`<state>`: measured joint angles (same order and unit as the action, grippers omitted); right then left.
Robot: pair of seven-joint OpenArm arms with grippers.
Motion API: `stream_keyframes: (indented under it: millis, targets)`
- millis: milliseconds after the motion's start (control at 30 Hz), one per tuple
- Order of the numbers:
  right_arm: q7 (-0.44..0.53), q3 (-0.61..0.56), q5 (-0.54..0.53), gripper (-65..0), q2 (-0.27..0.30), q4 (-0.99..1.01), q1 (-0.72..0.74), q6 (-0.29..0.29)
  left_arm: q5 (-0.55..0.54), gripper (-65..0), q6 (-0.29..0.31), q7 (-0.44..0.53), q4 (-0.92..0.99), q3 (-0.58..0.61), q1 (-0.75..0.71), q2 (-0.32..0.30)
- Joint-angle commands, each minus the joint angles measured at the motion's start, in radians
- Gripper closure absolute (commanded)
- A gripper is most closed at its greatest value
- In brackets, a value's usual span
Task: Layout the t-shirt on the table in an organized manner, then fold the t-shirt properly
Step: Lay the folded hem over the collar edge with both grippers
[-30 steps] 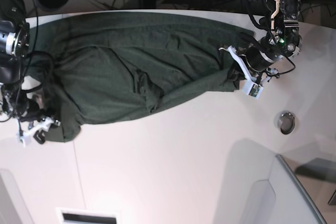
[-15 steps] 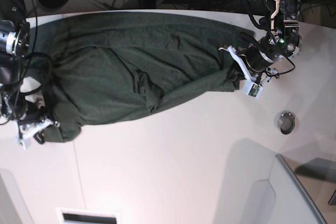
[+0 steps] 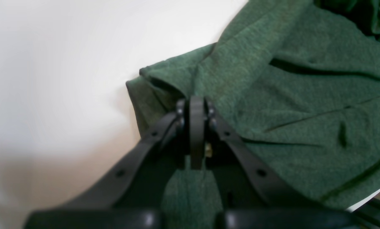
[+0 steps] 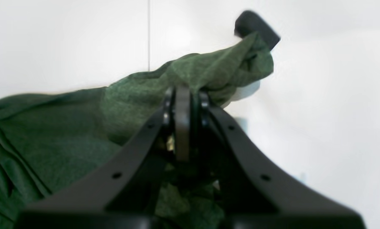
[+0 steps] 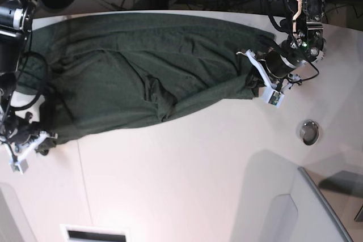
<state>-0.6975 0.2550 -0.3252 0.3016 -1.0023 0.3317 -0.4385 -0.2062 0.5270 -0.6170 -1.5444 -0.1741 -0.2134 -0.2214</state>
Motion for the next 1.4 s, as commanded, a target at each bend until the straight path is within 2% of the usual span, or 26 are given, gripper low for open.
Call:
stream_keyframes:
  millis: [0, 167, 300, 400, 500, 567, 667, 967, 1267, 1367]
  targets:
    - [0.02, 0.002, -0.012, -0.2, 0.02, -0.033, 0.025, -0.007, -0.011, 0.0, 0.003, 0.021, -0.021, -0.005, 0.018, -0.011]
    - [0.025, -0.003, -0.01, -0.2, 0.02, -0.048, 0.059, -0.007, -0.014, 0.0, 0.003, 0.021, -0.044, -0.005, 0.015, -0.031]
    - [0.04, -0.118, -0.01, -0.2, 0.026, -0.045, 0.102, -0.007, -0.016, 0.0, 0.003, 0.021, -0.084, -0.005, 0.009, -0.039]
    - [0.121, -0.197, -0.01, -0.2, 0.028, -0.026, 0.114, -0.003, -0.016, 0.0, 0.003, -0.02, -0.092, -0.005, 0.013, -0.039]
    - [0.152, -0.233, -0.01, -0.2, 0.028, 0.059, 0.16, -0.003, -0.016, 0.0, 0.003, -0.042, -0.097, -0.005, 0.015, -0.037]
    - [0.164, -0.237, -0.01, -0.2, 0.028, 0.139, 0.188, -0.003, -0.016, 0.0, 0.003, -0.042, -0.103, -0.005, 0.009, -0.037]
    - [0.235, -0.237, -0.01, -0.2, 0.038, 0.221, 0.198, -0.003, -0.012, 0.0, 0.003, -0.045, -0.106, -0.005, 0.009, -0.037]
    - [0.371, -0.239, -0.01, -0.2, 0.067, 0.346, 0.205, -0.003, -0.008, 0.0, 0.0, -0.053, -0.106, -0.006, 0.059, -0.037]
    - [0.39, -0.24, -0.01, -0.2, 0.078, 0.342, 0.238, -0.009, -0.006, 0.0, -0.001, -0.091, -0.158, -0.006, 0.093, -0.037]
    - [0.388, -0.24, -0.01, -0.2, 0.078, 0.297, 0.221, -0.047, -0.006, 0.0, -0.001, -0.091, -0.156, -0.012, 0.091, -0.037]
